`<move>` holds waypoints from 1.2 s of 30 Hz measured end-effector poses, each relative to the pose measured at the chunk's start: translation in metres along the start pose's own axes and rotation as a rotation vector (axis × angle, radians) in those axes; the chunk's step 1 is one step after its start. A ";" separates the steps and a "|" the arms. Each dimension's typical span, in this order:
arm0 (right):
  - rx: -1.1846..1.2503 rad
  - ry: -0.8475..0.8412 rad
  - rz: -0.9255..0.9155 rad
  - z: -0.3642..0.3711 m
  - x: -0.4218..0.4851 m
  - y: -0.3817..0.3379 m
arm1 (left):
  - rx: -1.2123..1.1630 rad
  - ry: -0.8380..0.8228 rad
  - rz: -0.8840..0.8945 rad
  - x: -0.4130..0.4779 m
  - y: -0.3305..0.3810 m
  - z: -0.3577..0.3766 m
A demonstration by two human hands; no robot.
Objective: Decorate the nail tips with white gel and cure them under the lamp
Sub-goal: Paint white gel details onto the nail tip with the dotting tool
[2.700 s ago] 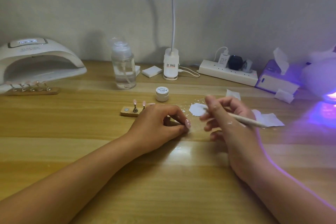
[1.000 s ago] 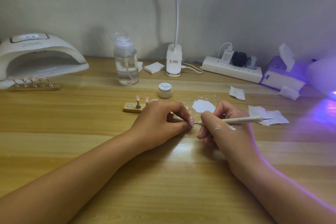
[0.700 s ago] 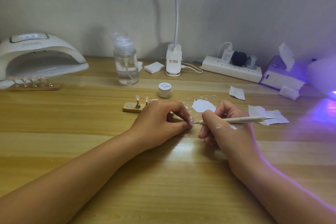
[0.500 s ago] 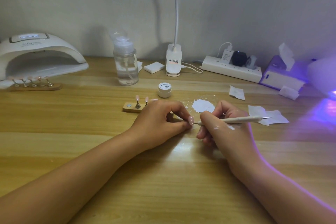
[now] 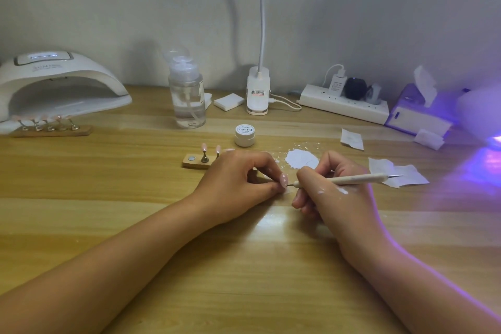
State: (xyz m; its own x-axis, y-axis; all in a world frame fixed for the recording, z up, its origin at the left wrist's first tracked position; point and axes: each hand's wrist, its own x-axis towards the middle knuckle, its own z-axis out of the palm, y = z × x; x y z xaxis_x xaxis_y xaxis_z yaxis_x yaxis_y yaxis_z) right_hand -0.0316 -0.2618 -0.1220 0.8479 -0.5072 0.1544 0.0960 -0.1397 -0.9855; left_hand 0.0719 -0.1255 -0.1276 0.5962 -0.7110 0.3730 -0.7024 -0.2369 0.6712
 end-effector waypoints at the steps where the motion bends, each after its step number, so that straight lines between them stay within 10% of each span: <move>1: 0.010 0.009 -0.003 0.000 0.000 0.000 | -0.003 0.000 -0.004 0.000 0.000 0.000; 12: 0.108 0.292 -0.170 -0.012 0.004 0.001 | -0.055 0.053 -0.022 -0.001 -0.004 0.003; 27: -0.059 0.199 -0.098 -0.015 0.009 0.013 | 0.047 0.212 0.071 -0.013 0.013 -0.004; 36: -0.058 0.167 -0.053 -0.016 0.013 0.015 | -0.156 0.285 -0.283 -0.021 -0.039 -0.094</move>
State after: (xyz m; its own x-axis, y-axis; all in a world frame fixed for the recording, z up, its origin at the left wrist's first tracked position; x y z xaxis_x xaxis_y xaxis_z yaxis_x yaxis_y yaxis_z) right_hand -0.0277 -0.2838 -0.1333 0.7439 -0.6309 0.2205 0.1044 -0.2161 -0.9708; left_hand 0.1237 -0.0392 -0.1017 0.8559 -0.4160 0.3073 -0.4413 -0.2776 0.8533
